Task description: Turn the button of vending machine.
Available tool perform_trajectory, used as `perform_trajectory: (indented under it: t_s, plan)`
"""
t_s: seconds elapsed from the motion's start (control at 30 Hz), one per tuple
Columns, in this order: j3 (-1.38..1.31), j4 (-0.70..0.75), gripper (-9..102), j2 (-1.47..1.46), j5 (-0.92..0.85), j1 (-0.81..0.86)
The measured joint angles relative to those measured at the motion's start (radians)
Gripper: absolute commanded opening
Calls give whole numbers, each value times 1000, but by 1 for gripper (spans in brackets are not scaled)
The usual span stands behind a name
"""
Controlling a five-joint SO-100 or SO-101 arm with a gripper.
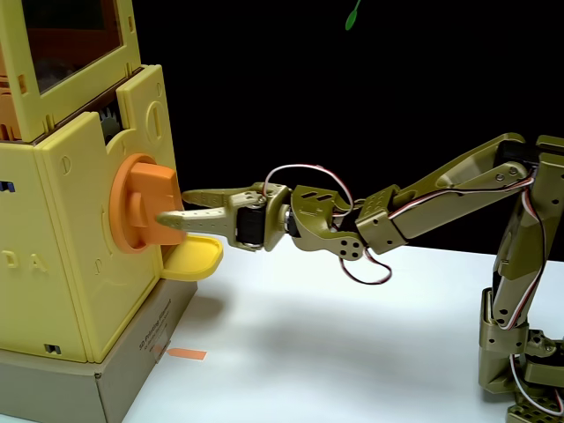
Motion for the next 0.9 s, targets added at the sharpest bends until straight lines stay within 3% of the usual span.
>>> perform_trajectory:
  t_s: [0.3, 0.7, 0.9]
  plan:
    - [-46, -60, 23, -77, -46, -11]
    - [-49, -66, -1, -86, -74, -44]
    - [-49, -86, -1, -87, -87, -48]
